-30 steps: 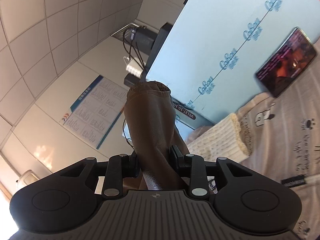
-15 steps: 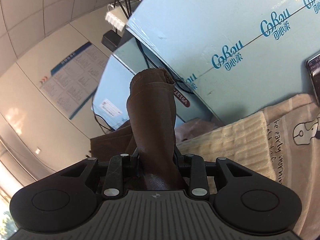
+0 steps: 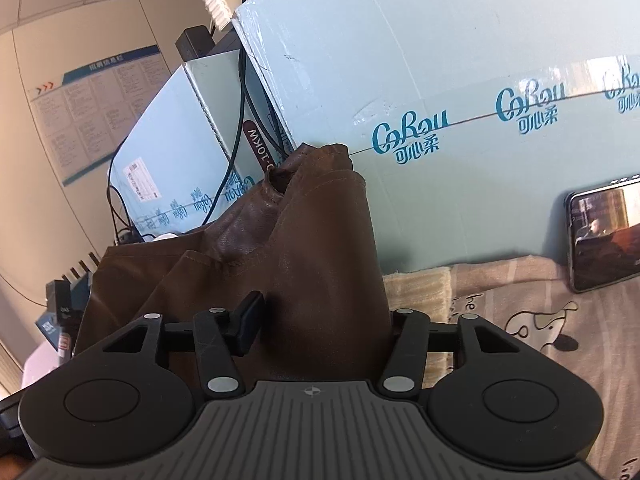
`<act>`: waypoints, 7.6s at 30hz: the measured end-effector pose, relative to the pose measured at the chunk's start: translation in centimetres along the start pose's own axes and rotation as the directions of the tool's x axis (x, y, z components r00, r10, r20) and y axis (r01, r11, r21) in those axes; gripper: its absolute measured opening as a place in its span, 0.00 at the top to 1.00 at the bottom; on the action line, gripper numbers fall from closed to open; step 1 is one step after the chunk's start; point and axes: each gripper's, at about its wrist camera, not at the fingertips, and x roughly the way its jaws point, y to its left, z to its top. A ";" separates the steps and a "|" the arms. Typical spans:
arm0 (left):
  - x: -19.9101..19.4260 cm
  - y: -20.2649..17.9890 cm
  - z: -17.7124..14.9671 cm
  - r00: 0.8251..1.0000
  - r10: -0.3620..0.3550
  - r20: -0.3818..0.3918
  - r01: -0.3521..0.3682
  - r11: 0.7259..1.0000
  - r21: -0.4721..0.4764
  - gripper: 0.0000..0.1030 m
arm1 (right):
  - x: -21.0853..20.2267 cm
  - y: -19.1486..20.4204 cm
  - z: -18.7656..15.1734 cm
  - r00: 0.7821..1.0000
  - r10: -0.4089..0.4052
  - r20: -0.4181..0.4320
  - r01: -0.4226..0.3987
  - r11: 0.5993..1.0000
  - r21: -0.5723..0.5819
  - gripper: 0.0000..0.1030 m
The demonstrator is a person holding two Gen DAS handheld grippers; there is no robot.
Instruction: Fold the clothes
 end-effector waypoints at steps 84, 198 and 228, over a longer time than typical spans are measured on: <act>-14.0 -13.0 -7.6 0.812 0.468 0.350 -0.503 0.864 0.012 0.00 | -15.7 -2.3 -8.2 0.803 -0.098 0.588 0.315 0.907 -0.280 0.00; -14.1 -13.2 -7.5 0.811 0.450 0.374 -0.490 0.871 0.015 0.00 | -15.6 -2.2 -8.1 0.801 -0.095 0.591 0.318 0.904 -0.286 0.00; -14.1 -13.3 -7.6 0.810 0.452 0.373 -0.492 0.870 0.015 0.00 | -15.6 -2.2 -8.2 0.801 -0.093 0.591 0.317 0.904 -0.287 0.00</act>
